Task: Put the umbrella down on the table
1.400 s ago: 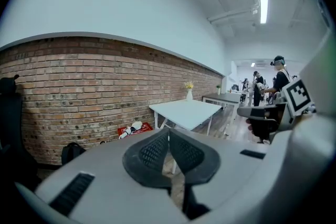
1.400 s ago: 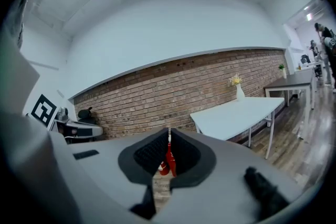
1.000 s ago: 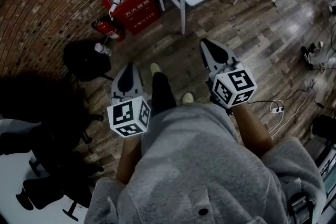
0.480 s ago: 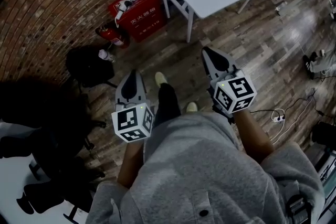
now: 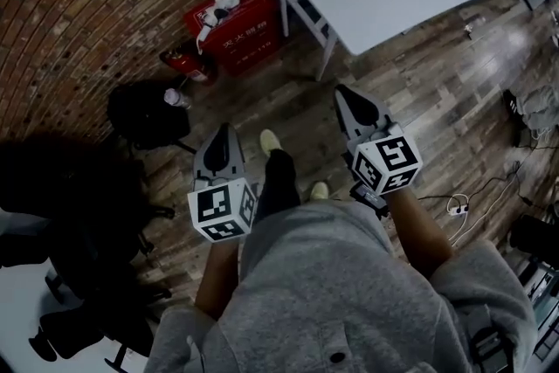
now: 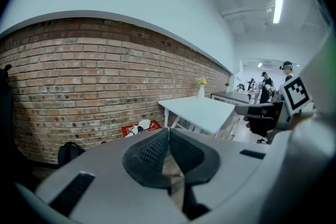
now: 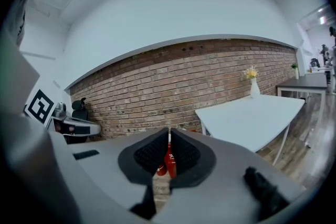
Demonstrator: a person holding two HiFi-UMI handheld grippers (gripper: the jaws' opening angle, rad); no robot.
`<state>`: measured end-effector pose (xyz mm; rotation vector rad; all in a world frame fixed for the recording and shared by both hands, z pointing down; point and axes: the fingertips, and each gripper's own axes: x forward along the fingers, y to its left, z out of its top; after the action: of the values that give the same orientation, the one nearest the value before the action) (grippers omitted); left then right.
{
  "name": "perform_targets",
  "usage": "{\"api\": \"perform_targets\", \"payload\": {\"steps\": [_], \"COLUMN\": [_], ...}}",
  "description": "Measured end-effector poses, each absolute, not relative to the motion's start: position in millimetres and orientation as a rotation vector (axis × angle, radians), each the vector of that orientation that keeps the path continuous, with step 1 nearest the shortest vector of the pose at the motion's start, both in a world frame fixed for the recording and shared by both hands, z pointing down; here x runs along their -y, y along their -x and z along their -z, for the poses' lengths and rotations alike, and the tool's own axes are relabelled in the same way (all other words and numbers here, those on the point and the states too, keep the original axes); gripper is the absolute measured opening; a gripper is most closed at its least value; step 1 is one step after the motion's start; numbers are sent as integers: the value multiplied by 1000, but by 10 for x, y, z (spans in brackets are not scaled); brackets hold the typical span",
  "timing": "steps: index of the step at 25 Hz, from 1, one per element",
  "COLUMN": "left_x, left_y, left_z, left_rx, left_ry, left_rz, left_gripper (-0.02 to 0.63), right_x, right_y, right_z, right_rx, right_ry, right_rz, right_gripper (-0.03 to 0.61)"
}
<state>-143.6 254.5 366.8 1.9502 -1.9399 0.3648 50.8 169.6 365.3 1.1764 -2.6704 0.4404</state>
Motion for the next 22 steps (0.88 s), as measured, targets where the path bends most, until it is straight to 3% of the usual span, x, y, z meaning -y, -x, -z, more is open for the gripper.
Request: {"api": "perform_targets", "payload": {"steps": [22], "left_x": [-1352], "left_y": [2144], "left_z": [-3733], "left_rx": [1812], "left_ry": [-1961], "left_rz": [-334], "left_gripper": [21], "right_x": [-491], "right_y": [295], "right_z": [-3559], "right_rx": [2634], "right_ry": [-1171], "right_rz": [-413], "right_gripper": [29]}}
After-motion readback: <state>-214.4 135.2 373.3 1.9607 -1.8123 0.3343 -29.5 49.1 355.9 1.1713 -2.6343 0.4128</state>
